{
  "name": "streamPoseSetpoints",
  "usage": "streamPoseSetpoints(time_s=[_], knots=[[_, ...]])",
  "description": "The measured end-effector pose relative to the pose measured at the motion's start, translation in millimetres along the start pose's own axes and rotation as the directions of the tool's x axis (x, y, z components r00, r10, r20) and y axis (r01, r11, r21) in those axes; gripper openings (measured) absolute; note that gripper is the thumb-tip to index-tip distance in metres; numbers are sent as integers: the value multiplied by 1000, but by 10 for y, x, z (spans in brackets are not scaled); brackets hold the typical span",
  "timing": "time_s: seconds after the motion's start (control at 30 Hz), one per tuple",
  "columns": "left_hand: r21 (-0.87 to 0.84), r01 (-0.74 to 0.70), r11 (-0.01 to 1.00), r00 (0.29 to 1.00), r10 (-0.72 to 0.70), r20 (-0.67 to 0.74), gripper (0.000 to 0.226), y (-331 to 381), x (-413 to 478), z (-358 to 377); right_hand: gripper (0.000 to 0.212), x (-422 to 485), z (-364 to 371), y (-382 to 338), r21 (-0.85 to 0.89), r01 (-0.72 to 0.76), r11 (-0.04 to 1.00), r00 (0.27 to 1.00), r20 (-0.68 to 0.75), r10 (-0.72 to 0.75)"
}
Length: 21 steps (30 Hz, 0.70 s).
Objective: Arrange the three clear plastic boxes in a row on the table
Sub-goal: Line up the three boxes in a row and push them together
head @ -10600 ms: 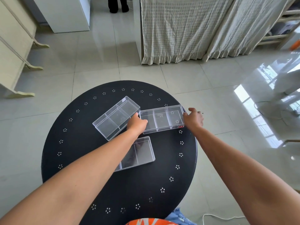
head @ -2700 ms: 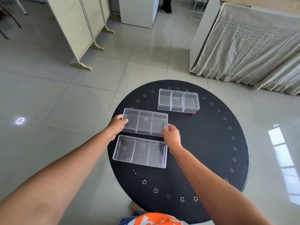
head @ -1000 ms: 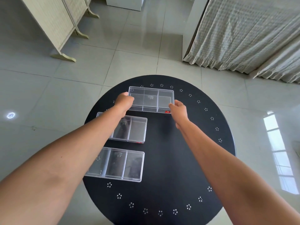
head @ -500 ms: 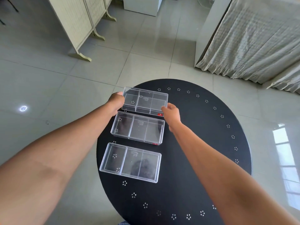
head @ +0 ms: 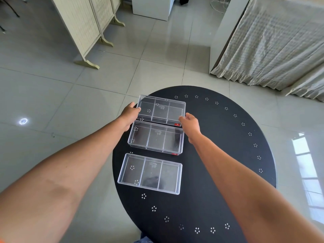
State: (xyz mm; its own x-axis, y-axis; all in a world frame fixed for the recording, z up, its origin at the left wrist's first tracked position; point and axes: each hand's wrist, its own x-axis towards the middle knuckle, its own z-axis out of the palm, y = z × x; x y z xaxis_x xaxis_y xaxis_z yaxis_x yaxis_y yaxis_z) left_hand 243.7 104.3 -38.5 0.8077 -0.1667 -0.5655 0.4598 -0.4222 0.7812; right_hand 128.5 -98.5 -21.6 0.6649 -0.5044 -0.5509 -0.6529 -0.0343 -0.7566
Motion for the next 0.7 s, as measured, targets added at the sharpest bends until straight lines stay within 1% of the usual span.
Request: streamPoseSetpoints(time_s=[0.1, 0.27, 0.4, 0.43, 0.53, 0.63, 0.7], knots=[[-1, -13, 1000, 999, 13, -30, 58, -79, -57, -44, 60, -12, 5, 50, 11, -2, 1000, 1000, -15, 2], [-9, -11, 1000, 998, 10, -68, 57, -218, -142, -129, 57, -106, 10, 159, 9, 0, 1000, 999, -47, 0], [-31, 27, 999, 996, -30, -80, 56, -323, -254, -160, 53, -233, 41, 253, 30, -32, 999, 998, -57, 34], [-29, 36, 999, 997, -38, -74, 56, -352, -286, -155, 49, -268, 60, 286, 27, -42, 999, 998, -55, 44], [-10, 44, 999, 998, -45, -42, 55, -430, -386, -122, 19, -314, 131, 431, 28, -68, 997, 997, -24, 68], [9, 41, 999, 999, -41, -34, 54, -508, -448, -86, 15, -372, 175, 530, 32, -86, 996, 996, -23, 86], [28, 42, 999, 998, -40, -41, 52, -552, -462, -64, 18, -405, 190, 569, 54, -80, 995, 996, -38, 82]])
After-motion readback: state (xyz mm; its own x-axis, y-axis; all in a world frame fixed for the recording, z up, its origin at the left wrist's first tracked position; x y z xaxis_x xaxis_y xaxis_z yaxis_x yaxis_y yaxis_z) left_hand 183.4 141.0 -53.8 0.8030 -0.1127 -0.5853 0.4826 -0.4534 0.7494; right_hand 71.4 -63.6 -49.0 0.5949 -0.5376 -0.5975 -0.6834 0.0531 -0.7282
